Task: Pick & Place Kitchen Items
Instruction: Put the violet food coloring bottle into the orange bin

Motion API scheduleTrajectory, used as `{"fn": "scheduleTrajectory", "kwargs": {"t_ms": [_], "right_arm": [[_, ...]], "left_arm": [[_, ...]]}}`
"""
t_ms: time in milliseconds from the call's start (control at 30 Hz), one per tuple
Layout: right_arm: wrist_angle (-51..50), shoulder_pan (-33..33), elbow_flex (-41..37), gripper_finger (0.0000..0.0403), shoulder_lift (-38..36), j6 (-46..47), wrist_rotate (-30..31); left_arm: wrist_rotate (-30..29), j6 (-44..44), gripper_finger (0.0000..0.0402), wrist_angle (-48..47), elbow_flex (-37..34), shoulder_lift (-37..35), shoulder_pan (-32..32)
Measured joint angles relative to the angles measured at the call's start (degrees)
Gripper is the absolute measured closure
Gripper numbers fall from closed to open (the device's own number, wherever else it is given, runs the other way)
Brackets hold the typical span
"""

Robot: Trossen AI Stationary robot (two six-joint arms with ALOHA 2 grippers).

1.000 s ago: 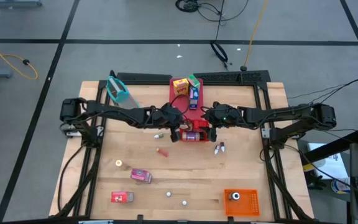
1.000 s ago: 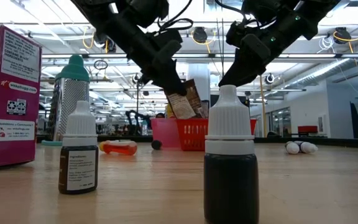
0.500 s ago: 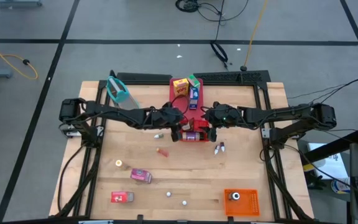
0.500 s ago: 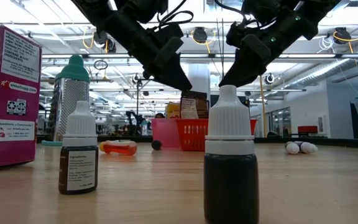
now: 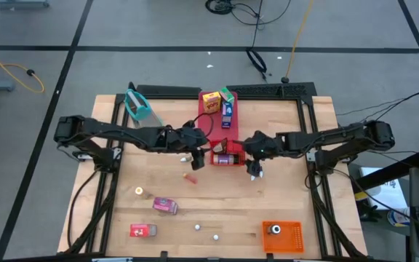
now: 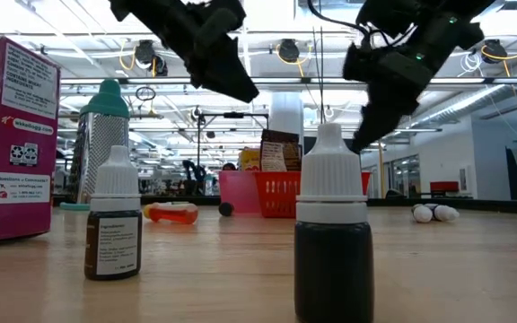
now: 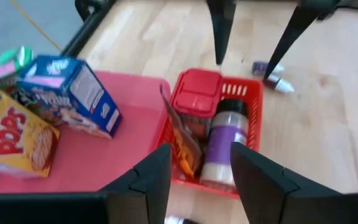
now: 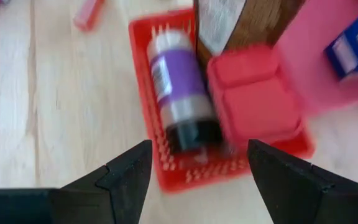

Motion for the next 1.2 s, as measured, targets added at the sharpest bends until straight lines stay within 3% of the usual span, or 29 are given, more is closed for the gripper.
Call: {"fn": "scheduleTrajectory", "kwargs": {"t_ms": [533,733,1200], "right_arm": [[-19.9,8.3,0.0,0.02,-4.7,19.3,0.7],[-23.1,10.6,0.0,0.0208,-4.1,25.3,5.1],[-8.2,10.4,-13.9,0.0207,-3.9,36.6,6.0]], "left_arm": [[-0.5,-0.6,0.024,-4.0,0.0,-1.5,-2.2],[-0.5,-0.6,0.024,-4.0,0.0,-1.5,-2.2],[-0.5,-0.8,0.024,-3.7,0.0,-1.5,-2.2]]}}
